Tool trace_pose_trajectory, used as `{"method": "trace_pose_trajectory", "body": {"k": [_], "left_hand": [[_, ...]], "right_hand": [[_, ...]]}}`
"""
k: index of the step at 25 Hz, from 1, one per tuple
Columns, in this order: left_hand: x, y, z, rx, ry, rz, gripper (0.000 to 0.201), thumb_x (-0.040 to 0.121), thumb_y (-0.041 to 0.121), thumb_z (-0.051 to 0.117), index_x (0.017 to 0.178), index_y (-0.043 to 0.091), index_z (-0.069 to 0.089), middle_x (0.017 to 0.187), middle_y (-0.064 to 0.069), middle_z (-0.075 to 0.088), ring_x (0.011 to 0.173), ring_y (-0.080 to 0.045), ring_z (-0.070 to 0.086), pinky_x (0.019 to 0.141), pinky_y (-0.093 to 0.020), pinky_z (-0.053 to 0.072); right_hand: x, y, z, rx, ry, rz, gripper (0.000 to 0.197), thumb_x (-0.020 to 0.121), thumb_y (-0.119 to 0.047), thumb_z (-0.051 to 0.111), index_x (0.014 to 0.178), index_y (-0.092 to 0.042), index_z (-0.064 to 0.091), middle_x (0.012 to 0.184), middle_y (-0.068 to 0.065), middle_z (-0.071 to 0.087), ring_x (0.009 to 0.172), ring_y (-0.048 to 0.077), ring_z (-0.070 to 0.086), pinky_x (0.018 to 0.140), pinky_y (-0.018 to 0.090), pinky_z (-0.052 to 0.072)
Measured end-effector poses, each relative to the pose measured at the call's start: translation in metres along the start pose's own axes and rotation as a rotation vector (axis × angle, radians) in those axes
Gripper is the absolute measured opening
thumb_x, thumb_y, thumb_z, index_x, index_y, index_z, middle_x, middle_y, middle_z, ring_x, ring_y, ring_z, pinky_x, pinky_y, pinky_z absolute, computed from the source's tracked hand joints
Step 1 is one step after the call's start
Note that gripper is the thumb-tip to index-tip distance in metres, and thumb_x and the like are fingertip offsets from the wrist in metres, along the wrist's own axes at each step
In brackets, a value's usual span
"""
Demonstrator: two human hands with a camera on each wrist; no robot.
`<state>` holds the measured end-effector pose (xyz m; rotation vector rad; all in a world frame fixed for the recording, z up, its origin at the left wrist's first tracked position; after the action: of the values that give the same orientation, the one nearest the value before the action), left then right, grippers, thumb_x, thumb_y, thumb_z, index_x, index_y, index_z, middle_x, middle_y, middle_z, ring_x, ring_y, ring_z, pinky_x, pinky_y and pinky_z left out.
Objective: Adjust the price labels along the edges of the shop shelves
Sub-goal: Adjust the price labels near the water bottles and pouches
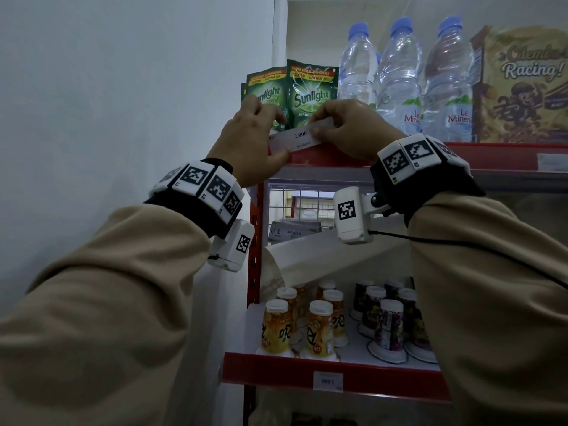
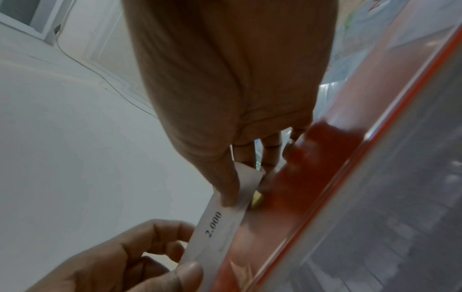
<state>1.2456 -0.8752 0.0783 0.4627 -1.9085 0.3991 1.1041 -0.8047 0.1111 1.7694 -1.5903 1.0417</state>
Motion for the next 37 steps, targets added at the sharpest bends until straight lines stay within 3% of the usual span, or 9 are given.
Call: {"method": "trace_pose_trajectory", "body": {"k": [6,12,20,26,31,37], "left_hand": [[0.008,0.002,0.007,0.136,-0.081,0.038,0.033,0.092,0.04,0.053,0.11,0.013,0.061,0.105,-0.008,0.055,0.1,-0.024,0.049,0.084,-0.034,0.035],[0.011,0.004,0.01,0.162,-0.136,0.065,0.027,0.093,0.038,0.053,0.107,0.015,0.057,0.106,-0.007,0.061,0.096,-0.023,0.051,0.085,-0.037,0.039],[0.009,0.009,0.007,0.194,-0.152,0.099,0.024,0.095,0.035,0.049,0.107,0.016,0.057,0.105,-0.008,0.063,0.101,-0.028,0.051,0.086,-0.039,0.037],[0.008,0.007,0.005,0.137,-0.138,0.056,0.021,0.094,0.034,0.053,0.106,0.016,0.055,0.105,-0.007,0.062,0.1,-0.026,0.051,0.086,-0.037,0.037],[0.007,0.002,0.004,0.033,-0.092,0.021,0.019,0.091,0.031,0.059,0.099,0.014,0.056,0.1,-0.001,0.049,0.093,-0.016,0.045,0.08,-0.032,0.039],[0.005,0.0,0.001,0.036,-0.061,-0.001,0.017,0.089,0.027,0.061,0.103,0.019,0.059,0.106,-0.004,0.057,0.098,-0.02,0.051,0.084,-0.035,0.043]], "right_hand": [[-0.005,0.0,-0.004,-0.144,-0.038,-0.039,0.016,0.088,-0.024,0.062,0.103,-0.018,0.066,0.095,-0.002,0.055,0.089,0.013,0.05,0.076,0.021,0.036],[-0.007,-0.001,-0.009,-0.286,-0.149,-0.079,0.024,0.083,-0.025,0.07,0.103,-0.015,0.066,0.091,-0.002,0.056,0.086,0.013,0.05,0.077,0.024,0.037],[-0.01,-0.001,-0.012,-0.298,-0.164,-0.068,0.025,0.085,-0.029,0.069,0.103,-0.012,0.067,0.09,-0.001,0.055,0.086,0.013,0.05,0.076,0.024,0.036],[-0.013,0.001,-0.013,-0.276,-0.125,-0.049,0.024,0.085,-0.028,0.068,0.102,-0.01,0.066,0.09,0.001,0.055,0.087,0.014,0.05,0.077,0.027,0.04],[-0.014,0.002,-0.011,-0.277,-0.117,-0.034,0.024,0.086,-0.028,0.068,0.102,-0.01,0.067,0.09,0.002,0.057,0.087,0.015,0.052,0.079,0.027,0.043],[-0.023,0.004,-0.01,-0.202,0.035,-0.023,0.024,0.082,-0.026,0.072,0.099,-0.012,0.063,0.095,0.003,0.061,0.096,0.02,0.055,0.092,0.034,0.045]]}}
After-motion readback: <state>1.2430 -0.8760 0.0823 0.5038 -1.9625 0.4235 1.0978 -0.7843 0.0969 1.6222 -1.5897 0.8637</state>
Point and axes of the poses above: each hand's wrist, its own x-axis towards the middle knuckle, its own z-axis out of the palm, y = z × x, the point moved 6 cm from there along x, towards the middle knuckle
